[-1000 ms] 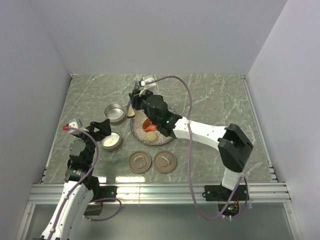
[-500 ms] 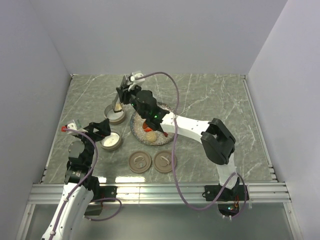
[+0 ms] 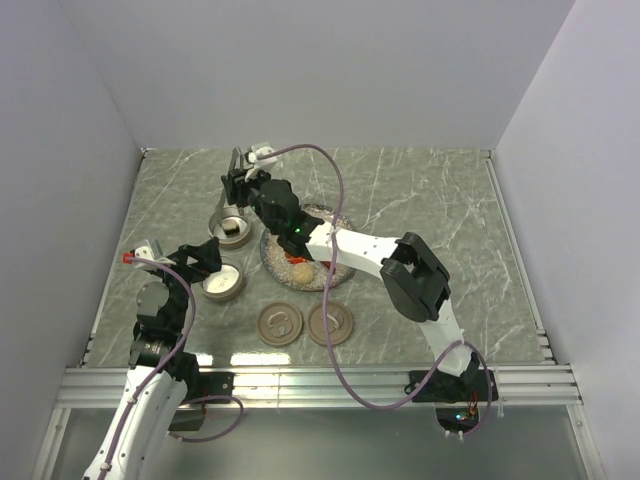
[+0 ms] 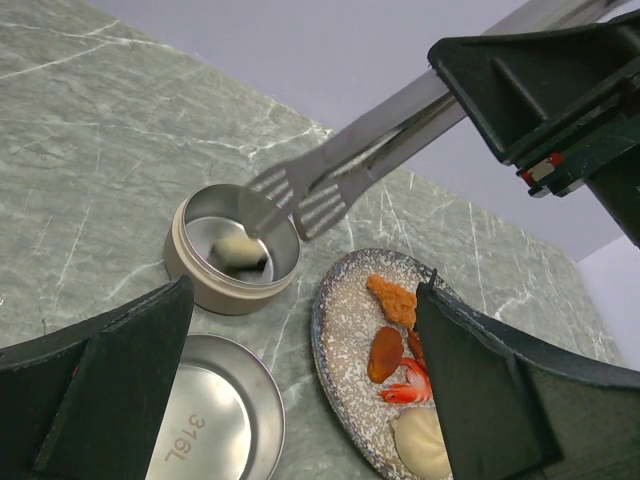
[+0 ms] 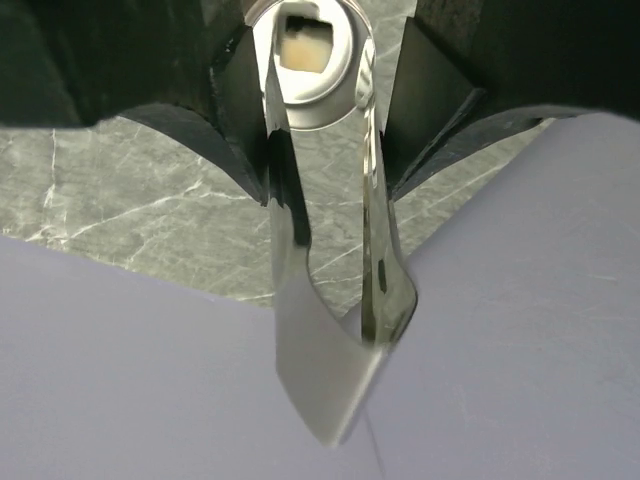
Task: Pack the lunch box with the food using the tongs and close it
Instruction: Place the food into the lunch box, then pick up the food using the clamp
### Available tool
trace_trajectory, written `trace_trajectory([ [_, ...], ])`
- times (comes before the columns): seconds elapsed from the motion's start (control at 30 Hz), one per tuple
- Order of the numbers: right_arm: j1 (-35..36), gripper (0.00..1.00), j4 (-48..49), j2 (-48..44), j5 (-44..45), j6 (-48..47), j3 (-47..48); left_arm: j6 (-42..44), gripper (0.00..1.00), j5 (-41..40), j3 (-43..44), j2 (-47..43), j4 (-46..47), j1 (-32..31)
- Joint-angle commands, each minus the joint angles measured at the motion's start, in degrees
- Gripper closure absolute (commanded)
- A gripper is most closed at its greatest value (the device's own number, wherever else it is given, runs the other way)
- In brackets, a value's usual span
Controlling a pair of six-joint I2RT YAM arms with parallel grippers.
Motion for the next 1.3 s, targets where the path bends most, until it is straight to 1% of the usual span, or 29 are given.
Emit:
trace_trajectory([
  [0.0,0.39,0.44,4.03,-1.06,0.63,-0.32,2.9,-0.56,0.0,1.1,1.77,-0.31,0.98,-0.02],
  [0.2,0.39,0.44,6.92,-3.07,1.07,-0.76,-0.61,-0.47,0.0,0.75,1.68,-0.22,0.98,-0.02],
  [0.23,0.39,0.45,8.67,-3.77,1.5,-1.02,-1.66,-0.56,0.01,0.66,1.68,-0.22,0.98,-0.02],
  [0.3,0.48,0.46,11.92,-6.58,1.95,-1.55,-6.31,-0.47,0.01,0.57,1.59,-0.31,0.98,-0.02],
  [0.43,0.39,0.47,14.13,-12.38,3.61,-3.22,-13.35,-0.65,0.01,0.48,1.42,-0.4,0.89,-0.02],
  [0.47,0.39,0.47,14.74,-15.18,3.96,-3.66,-16.93,-0.65,0.01,0.48,1.42,-0.4,0.8,-0.02],
  [0.53,0.39,0.47,15.97,-18.09,5.02,-4.36,-20.64,-0.65,0.01,0.57,1.42,-0.4,0.89,-0.02],
  [0.57,0.39,0.47,15.98,-20.81,5.55,-4.71,-23.96,-0.65,0.01,0.57,1.33,-0.4,0.89,-0.02],
  [0.63,0.3,0.47,15.11,-23.54,7.04,-5.41,-27.06,-0.65,0.01,0.48,1.24,-0.22,1.07,-0.02],
  [0.67,0.39,0.47,14.93,-25.91,7.74,-5.68,-30.03,-0.73,0.01,0.48,1.24,-0.05,1.15,-0.02],
  [0.87,0.3,0.47,11.5,-32.25,13.01,-6.65,-38.92,-0.65,0.01,1.09,1.15,0.74,1.94,-0.02],
  [1.07,0.48,0.46,9.83,-35.15,14.87,-4.19,-45.34,-0.73,0.01,1.8,1.06,1.45,2.65,-0.02],
  [1.27,1.7,0.45,8.86,-35.34,16.62,-2.61,-47.64,-0.65,0.01,2.77,0.98,2.32,3.7,-0.02],
])
